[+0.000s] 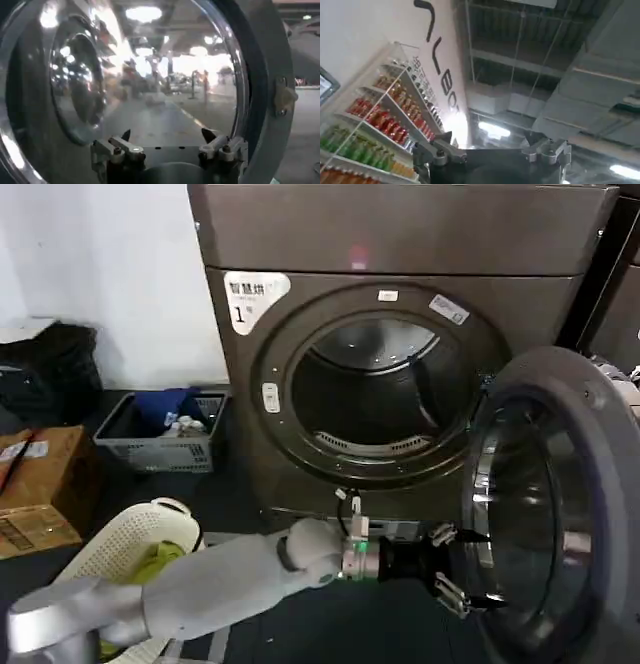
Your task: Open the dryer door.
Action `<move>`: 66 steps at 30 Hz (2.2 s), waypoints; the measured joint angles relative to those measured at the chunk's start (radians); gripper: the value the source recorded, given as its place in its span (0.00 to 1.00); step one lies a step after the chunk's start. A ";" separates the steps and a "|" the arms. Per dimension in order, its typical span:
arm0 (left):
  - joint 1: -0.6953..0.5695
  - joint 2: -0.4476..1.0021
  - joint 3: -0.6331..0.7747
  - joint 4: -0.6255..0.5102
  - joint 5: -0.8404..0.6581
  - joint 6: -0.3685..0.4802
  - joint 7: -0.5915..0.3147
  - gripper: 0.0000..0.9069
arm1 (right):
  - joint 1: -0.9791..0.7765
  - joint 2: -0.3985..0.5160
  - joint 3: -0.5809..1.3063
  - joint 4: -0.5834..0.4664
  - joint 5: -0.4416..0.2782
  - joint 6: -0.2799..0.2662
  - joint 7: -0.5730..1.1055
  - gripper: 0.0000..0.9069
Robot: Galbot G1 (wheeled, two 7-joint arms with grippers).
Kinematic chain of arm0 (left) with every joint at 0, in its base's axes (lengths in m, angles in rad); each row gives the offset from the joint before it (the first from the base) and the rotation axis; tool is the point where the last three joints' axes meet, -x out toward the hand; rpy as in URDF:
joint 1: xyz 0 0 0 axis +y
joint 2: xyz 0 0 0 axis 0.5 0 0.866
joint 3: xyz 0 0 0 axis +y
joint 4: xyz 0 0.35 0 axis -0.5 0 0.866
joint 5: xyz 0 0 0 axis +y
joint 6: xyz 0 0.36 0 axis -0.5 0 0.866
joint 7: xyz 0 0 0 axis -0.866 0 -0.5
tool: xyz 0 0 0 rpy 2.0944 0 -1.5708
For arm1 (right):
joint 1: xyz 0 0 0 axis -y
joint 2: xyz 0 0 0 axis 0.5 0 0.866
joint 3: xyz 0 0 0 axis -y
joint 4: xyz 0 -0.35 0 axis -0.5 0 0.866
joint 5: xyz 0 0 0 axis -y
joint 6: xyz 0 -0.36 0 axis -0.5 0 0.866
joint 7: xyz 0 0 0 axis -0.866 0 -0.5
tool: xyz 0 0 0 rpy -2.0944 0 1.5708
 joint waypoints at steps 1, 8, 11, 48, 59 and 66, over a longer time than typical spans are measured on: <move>-0.001 -0.006 0.001 0.007 0.002 -0.003 0.000 1.00 | 0.000 -0.003 0.000 0.000 0.000 -0.003 0.001 1.00; -0.011 -0.060 0.012 0.054 0.015 -0.005 -0.005 1.00 | 0.003 -0.012 0.017 0.012 -0.022 -0.040 0.025 1.00; -0.022 -0.093 0.023 0.077 0.015 -0.001 -0.010 1.00 | 0.000 -0.013 0.031 0.015 -0.029 -0.046 0.026 1.00; -0.075 -0.412 0.034 0.321 0.037 -0.019 -0.077 1.00 | -0.065 -0.022 0.207 -0.002 -0.042 -0.039 0.033 1.00; -0.081 -0.469 0.027 0.382 0.043 -0.046 -0.135 1.00 | -0.066 -0.022 0.219 -0.003 -0.035 -0.031 0.042 1.00; -0.081 -0.476 0.027 0.408 0.053 -0.060 -0.144 1.00 | -0.062 -0.017 0.223 0.001 -0.035 -0.030 0.043 1.00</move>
